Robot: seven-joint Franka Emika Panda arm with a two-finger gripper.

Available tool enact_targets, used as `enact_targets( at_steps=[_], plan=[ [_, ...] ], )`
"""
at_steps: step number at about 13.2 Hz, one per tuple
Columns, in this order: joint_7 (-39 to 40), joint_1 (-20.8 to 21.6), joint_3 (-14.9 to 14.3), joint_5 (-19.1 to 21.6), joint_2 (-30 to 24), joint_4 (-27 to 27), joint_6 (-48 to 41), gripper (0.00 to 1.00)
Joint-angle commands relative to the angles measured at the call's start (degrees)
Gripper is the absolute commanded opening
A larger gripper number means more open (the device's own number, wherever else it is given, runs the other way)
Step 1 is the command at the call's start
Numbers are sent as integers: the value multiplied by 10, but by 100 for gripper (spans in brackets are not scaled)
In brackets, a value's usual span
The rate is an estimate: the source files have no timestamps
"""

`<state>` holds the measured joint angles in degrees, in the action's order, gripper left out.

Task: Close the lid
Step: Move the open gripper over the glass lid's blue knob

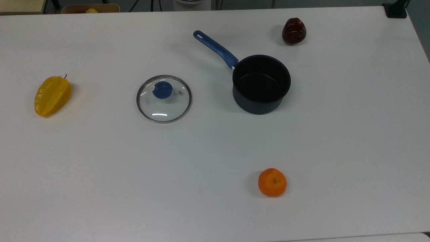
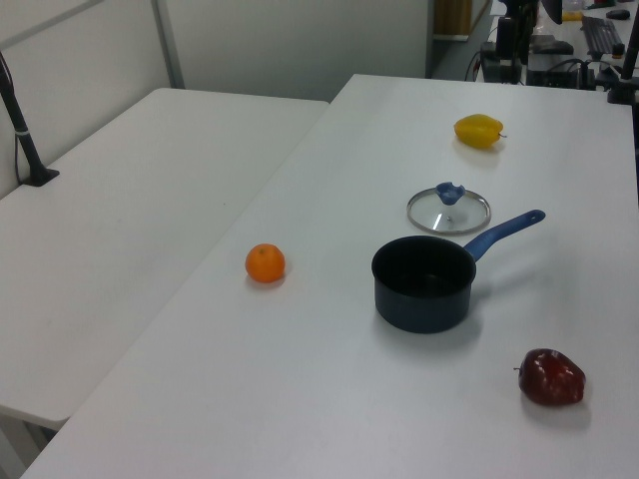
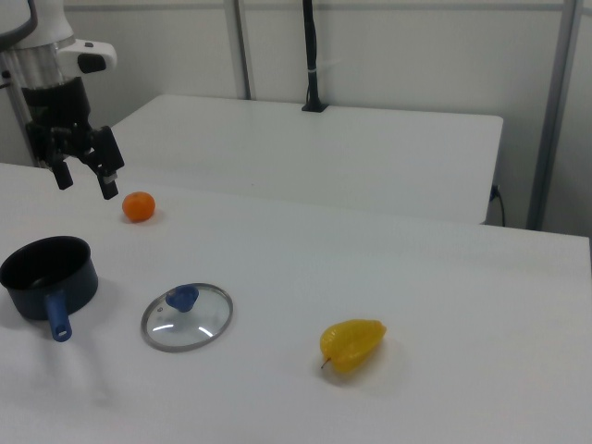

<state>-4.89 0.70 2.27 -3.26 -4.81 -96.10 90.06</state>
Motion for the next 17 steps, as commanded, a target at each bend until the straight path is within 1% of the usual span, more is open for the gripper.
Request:
enact_targets(
  at_steps=[1, 4, 7, 8, 9, 10, 12, 13, 17],
  plan=[
    [15, -3, -2, 12, 0, 0, 9, 100],
    [16, -3, -2, 13, 0, -1, 13, 100],
    [23, -14, -2, 16, 4, -14, 56, 100],
    [37, -18, -2, 18, 4, -33, 80, 100],
    [40, -25, -2, 18, 4, -64, 117, 100],
    [41, -27, -2, 19, 8, -102, 176, 100],
    [42, -26, -2, 18, 17, -155, 246, 100],
    [42, -26, -2, 18, 24, -169, 265, 100],
    [42, -23, -2, 15, 78, -224, 386, 100]
  ],
)
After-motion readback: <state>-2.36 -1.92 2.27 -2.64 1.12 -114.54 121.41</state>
